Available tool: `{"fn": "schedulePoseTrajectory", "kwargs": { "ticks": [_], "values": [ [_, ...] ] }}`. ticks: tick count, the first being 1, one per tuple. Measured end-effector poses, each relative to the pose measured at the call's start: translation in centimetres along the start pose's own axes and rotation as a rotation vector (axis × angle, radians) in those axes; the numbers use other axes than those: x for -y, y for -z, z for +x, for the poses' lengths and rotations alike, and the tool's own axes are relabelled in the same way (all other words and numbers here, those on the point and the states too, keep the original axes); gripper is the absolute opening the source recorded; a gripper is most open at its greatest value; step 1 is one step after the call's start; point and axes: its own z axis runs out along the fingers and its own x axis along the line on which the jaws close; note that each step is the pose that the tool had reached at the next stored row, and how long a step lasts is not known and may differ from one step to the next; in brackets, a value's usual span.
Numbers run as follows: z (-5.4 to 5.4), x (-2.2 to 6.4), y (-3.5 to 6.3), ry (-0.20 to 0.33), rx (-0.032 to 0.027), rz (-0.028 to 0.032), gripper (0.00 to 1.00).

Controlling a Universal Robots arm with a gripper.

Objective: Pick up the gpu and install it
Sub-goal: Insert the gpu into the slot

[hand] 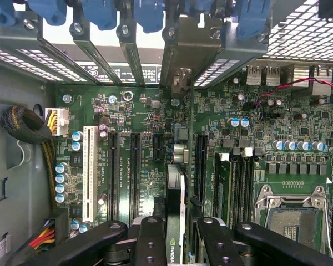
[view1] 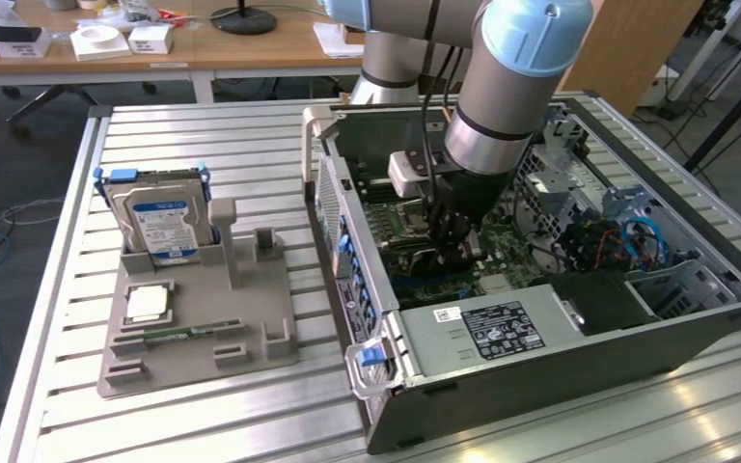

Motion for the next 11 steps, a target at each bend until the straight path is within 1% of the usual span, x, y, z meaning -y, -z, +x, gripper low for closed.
{"fn": "schedulePoseTrajectory", "kwargs": {
  "ticks": [11],
  "values": [
    [0.0,-0.06,-0.01,0.0,0.0,0.0,0.27]
  ]
}}
